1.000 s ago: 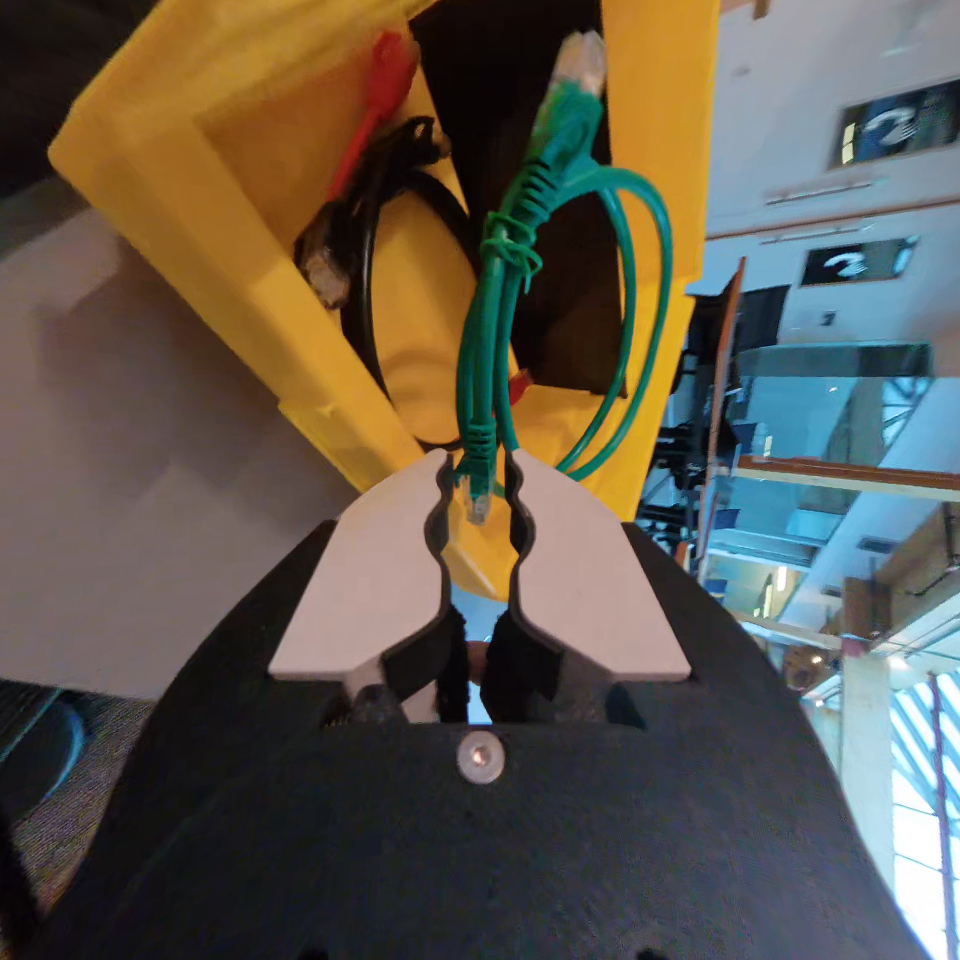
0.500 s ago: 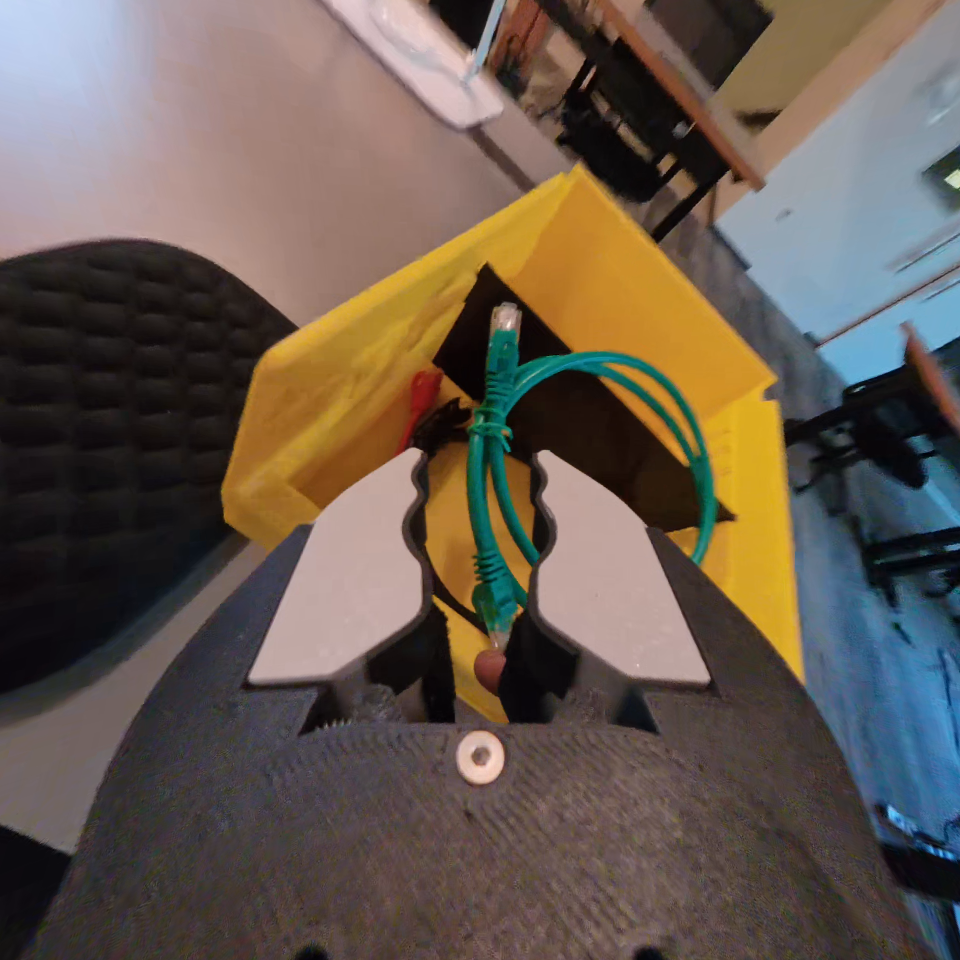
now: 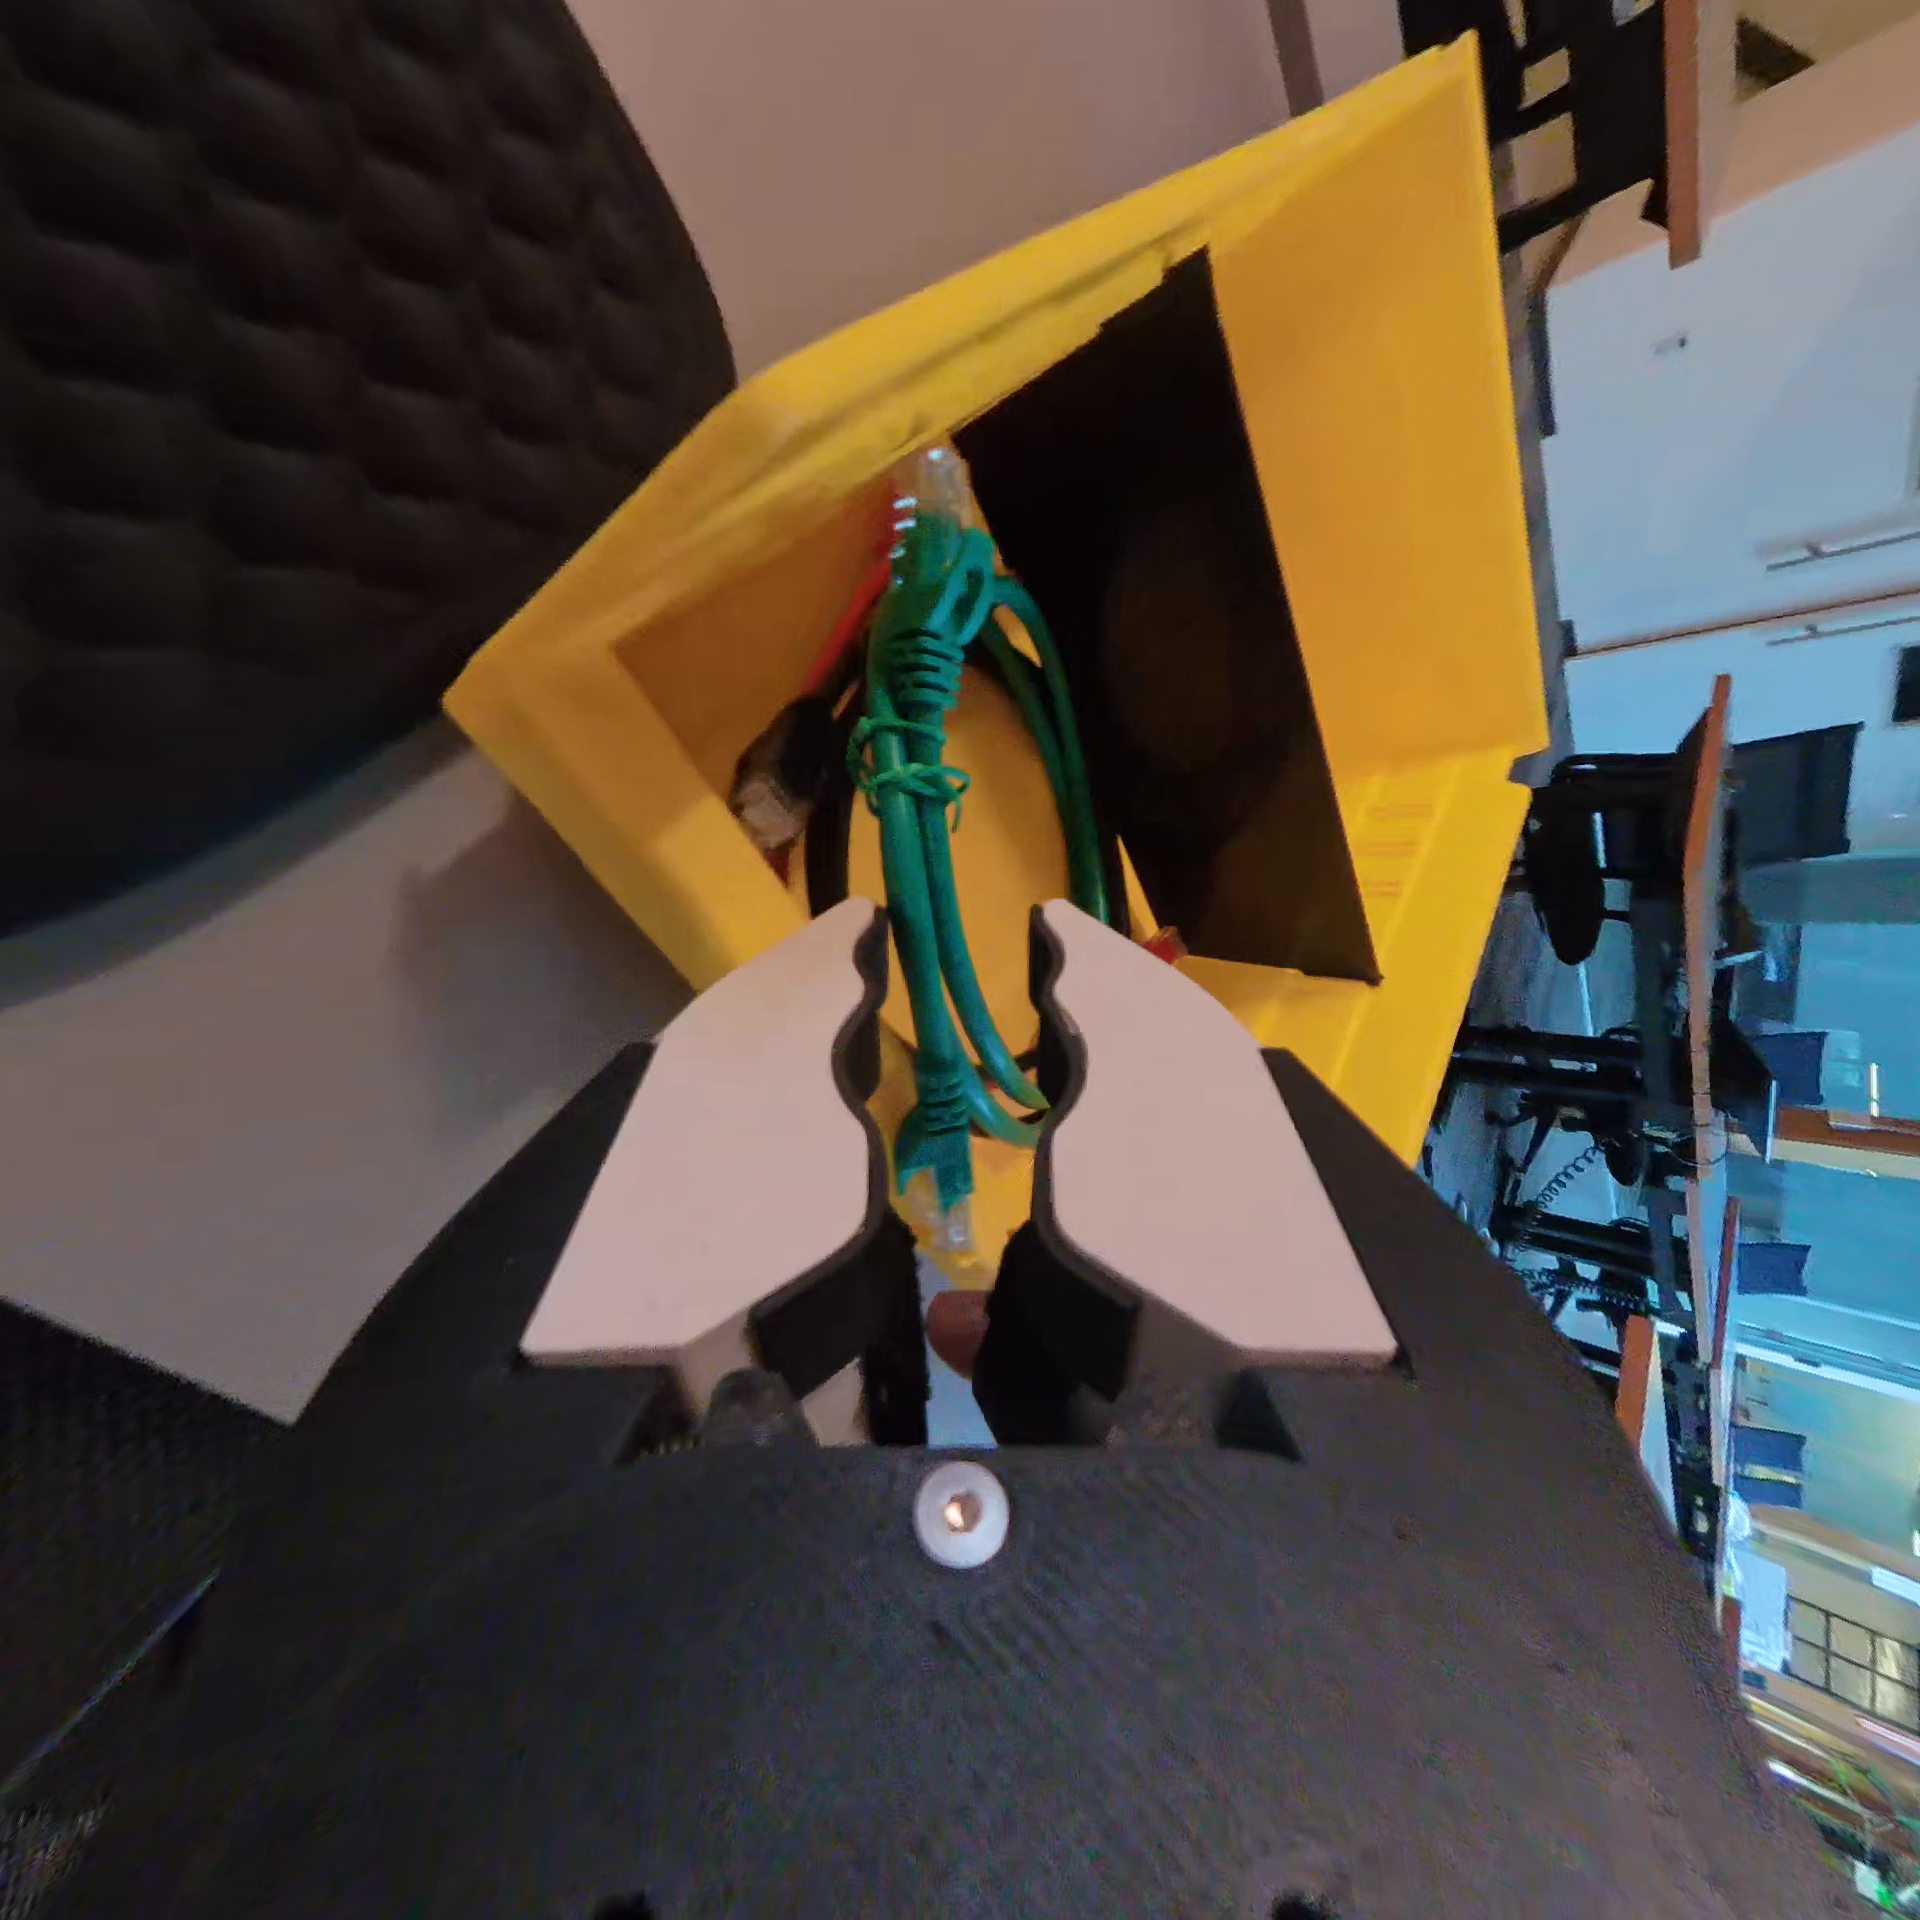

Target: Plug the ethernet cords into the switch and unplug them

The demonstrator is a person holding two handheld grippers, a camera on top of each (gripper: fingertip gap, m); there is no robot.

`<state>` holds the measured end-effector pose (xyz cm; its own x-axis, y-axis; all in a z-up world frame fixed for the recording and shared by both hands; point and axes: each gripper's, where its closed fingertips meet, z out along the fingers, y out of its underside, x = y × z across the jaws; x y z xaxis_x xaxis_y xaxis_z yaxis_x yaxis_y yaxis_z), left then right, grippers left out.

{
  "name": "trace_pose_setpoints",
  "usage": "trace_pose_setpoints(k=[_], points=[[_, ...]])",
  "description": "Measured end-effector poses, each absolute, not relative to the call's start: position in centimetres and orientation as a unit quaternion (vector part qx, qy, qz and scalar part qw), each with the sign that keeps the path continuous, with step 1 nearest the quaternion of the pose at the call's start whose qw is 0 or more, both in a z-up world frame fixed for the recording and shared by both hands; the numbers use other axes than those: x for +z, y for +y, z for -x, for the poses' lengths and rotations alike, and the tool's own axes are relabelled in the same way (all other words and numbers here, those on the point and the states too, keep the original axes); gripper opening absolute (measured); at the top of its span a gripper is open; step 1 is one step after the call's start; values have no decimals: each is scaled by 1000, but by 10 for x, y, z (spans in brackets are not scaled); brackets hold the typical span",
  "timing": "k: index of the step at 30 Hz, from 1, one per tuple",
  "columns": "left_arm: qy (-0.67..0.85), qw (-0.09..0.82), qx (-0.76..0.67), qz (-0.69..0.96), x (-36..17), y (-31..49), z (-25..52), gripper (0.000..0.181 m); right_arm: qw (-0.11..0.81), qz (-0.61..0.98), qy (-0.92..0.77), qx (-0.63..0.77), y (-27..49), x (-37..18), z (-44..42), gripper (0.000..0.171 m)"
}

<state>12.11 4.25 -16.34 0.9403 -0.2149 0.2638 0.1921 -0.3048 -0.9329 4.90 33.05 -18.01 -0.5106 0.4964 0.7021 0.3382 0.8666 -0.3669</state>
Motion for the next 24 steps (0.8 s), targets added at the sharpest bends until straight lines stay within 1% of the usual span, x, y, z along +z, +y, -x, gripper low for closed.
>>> trace_pose_setpoints(k=[3,5,7,8,11,13,15,17,19,21,24], points=[[4,592,-174,787,-162,42,-120,28,435,262,-851,132,326,-179,-46,31],[3,594,-173,785,-162,42,-120,28,431,283,-840,169,324,-180,-44,30],[1,599,-170,782,-160,42,-118,28,436,301,-822,206,321,-173,-45,35],[-2,602,-170,780,-159,42,-118,28,449,307,-805,235,317,-164,-44,39],[-11,609,-171,775,-157,41,-115,28,485,298,-733,373,286,-118,-43,39],[-14,611,-170,773,-156,41,-114,28,471,243,-702,475,245,-88,-50,40],[-17,613,-166,772,-156,41,-112,28,413,167,-687,574,190,-67,-64,40],[-16,613,-162,773,-156,41,-112,29,313,106,-681,654,136,-60,-80,40],[-12,611,-159,775,-157,41,-113,29,196,57,-686,698,88,-64,-97,40],[-9,610,-157,776,-157,41,-114,29,110,36,-706,699,51,-79,-105,41],[-6,611,-154,776,-157,41,-115,28,65,53,-752,653,21,-111,-98,43]])
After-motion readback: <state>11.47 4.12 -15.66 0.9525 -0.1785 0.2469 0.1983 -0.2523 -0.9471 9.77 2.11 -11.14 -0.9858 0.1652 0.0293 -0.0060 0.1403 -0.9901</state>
